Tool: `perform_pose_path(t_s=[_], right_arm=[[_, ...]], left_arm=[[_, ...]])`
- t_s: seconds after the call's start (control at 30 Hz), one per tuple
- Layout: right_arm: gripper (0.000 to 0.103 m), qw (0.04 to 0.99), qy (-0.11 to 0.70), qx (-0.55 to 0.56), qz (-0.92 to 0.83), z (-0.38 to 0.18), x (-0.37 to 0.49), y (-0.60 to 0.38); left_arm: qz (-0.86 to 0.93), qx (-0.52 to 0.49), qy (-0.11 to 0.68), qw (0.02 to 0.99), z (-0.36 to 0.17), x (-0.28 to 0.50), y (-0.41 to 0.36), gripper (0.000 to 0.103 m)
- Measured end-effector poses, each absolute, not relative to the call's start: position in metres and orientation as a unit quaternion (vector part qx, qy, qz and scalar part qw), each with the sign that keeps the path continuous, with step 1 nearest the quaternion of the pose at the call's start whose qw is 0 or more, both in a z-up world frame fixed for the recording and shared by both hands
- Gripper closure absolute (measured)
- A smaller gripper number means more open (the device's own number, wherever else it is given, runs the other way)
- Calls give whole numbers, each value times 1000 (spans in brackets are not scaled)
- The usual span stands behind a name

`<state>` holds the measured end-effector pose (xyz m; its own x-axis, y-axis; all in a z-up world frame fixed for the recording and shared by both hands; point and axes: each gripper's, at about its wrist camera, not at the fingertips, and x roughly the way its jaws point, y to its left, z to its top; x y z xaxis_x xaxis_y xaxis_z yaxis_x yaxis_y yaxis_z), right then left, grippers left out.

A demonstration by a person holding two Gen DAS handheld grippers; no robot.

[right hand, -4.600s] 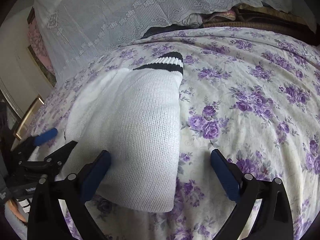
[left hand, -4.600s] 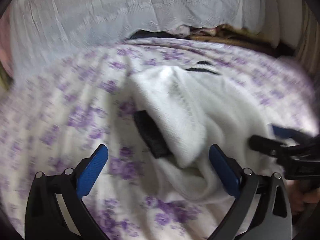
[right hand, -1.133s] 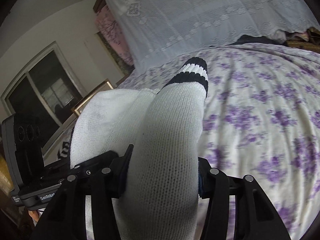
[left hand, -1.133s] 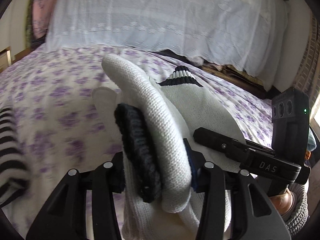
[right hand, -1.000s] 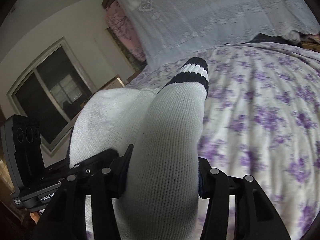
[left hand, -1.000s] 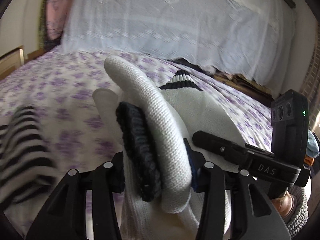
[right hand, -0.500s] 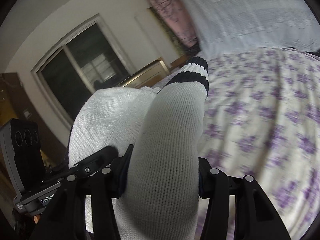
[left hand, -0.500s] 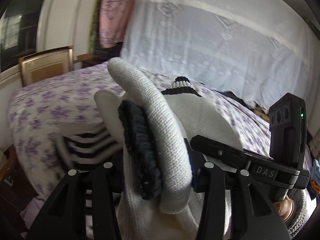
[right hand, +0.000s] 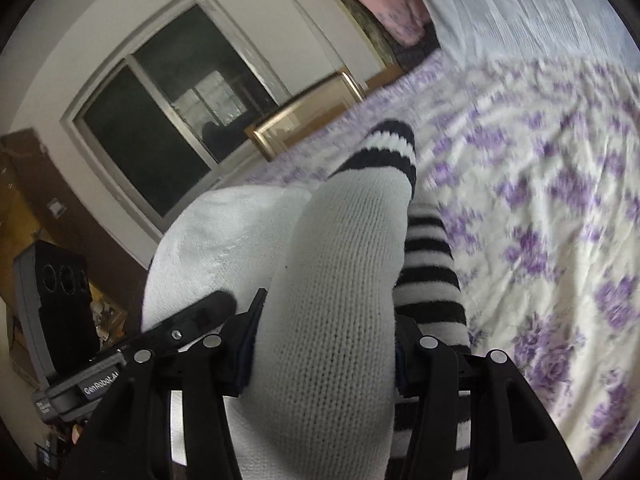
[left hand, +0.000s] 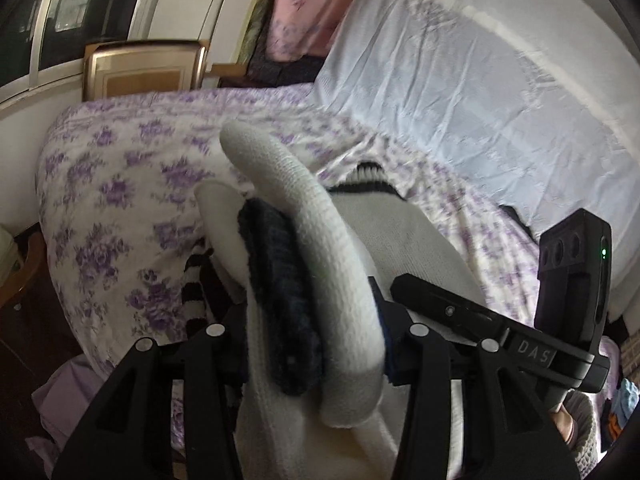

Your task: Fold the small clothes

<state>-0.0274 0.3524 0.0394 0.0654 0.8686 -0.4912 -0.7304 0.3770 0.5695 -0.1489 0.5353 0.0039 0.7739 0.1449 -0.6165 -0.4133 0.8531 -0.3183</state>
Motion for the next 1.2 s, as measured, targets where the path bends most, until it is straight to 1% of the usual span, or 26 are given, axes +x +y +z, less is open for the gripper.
perform_pose_path(t_s=[0.07, 0.17, 0.47, 0.53, 0.57, 0.6, 0.63, 0.67, 0.7, 0.73, 0.8, 0.87, 1.0, 1.1, 1.2], right_arm=[[45, 719, 408, 100, 554, 26, -19, 352], [45, 714, 407, 104, 561, 19, -15, 351], [43, 718, 385, 85, 574, 13, -16, 352], [38, 725, 374, 98, 570, 15, -18, 343], [30, 732, 367, 95, 566, 17, -21, 339], [20, 743, 358, 89, 558, 21, -25, 333], [17, 759, 344, 82, 546, 26, -31, 325], [14, 767, 333, 81, 543, 30, -35, 317], [12, 769, 329, 80, 542, 33, -36, 313], [11, 770, 331, 79, 539, 36, -38, 307], [6, 771, 342, 79, 532, 41, -38, 297], [3, 774, 356, 83, 517, 50, -37, 286], [3, 788, 363, 75, 492, 72, -38, 264], [3, 794, 370, 51, 479, 89, -42, 249], [3, 781, 378, 30, 496, 102, -49, 238]], left_arm=[[159, -220, 304, 913, -6, -142, 535, 50], [178, -192, 306, 915, -16, -134, 529, 43], [193, -200, 297, 913, -27, -139, 529, 38], [198, -206, 301, 910, -23, -141, 526, 37], [205, -204, 304, 908, -20, -143, 523, 36], [217, -197, 308, 905, -15, -145, 518, 35], [238, -185, 310, 902, -10, -150, 511, 28], [259, -175, 310, 898, -6, -153, 506, 15], [284, -163, 308, 893, -2, -159, 499, 10], [292, -158, 306, 892, 1, -163, 495, 8], [299, -149, 309, 890, 8, -172, 481, 8], [319, -130, 311, 886, 17, -178, 464, 8], [343, -93, 305, 883, 37, -188, 432, 5], [361, -71, 297, 881, 54, -199, 408, 5], [381, -54, 288, 877, 71, -211, 385, 5]])
